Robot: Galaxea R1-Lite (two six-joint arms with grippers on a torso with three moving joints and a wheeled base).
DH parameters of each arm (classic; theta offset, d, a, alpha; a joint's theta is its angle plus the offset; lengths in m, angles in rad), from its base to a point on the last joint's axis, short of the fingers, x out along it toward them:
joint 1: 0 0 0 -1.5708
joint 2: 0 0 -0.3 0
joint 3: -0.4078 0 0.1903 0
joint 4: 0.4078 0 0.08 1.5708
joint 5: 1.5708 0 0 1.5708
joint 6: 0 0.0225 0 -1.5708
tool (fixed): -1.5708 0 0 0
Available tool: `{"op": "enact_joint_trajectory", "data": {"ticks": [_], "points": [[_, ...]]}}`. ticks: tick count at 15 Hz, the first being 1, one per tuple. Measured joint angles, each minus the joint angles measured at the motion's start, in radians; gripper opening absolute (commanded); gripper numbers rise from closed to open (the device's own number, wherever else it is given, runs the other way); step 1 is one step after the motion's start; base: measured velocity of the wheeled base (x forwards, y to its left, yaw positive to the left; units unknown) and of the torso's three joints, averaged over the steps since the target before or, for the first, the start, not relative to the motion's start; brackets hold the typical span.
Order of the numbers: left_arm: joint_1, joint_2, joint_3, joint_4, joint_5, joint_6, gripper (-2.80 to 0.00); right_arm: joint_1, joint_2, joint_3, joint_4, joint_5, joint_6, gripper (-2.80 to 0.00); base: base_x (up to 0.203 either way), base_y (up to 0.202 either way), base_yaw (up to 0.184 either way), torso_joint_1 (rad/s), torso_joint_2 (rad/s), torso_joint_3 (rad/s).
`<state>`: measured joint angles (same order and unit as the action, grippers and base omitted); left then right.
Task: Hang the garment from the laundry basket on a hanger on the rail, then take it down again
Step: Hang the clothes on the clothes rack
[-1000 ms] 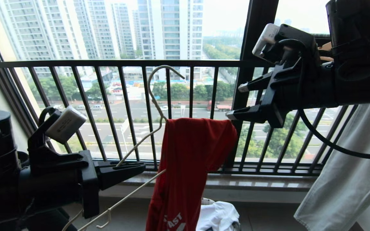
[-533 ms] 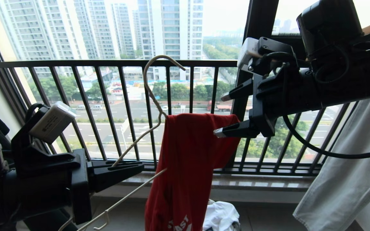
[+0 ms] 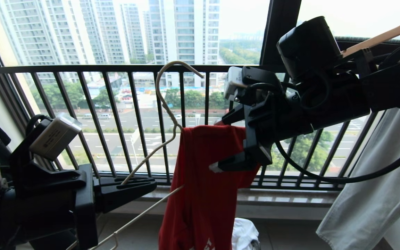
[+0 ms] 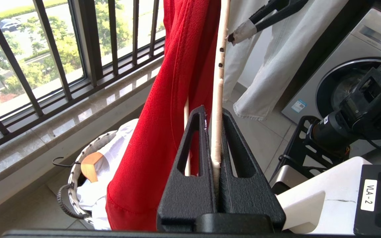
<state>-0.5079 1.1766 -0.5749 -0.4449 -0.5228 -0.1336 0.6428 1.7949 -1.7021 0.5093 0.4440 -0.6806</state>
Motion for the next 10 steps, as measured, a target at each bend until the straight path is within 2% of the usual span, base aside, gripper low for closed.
{"op": "enact_joint_trajectory", "data": {"ticks": [4, 9, 10], "points": [[-0.001, -0.018, 0.004, 0.0, -0.001, 0.001, -2.8, 0.034, 0.018, -0.007, 0.015, 0.004, 0.002, 0.0, 0.0, 0.0, 0.0, 0.0, 0.0, 0.0], [-0.009, -0.049, 0.006, -0.001, 0.0, 0.001, -2.8, 0.066, 0.062, -0.077, 0.055, 0.009, 0.008, 0.0, 0.0, 0.0, 0.0, 0.0, 0.0, 0.0], [-0.009, -0.054, 0.006, 0.0, -0.001, 0.001, -2.8, 0.074, 0.068, -0.086, 0.062, 0.009, 0.008, -2.8, 0.0, 0.0, 0.0, 0.0, 0.0, 0.0]]}}
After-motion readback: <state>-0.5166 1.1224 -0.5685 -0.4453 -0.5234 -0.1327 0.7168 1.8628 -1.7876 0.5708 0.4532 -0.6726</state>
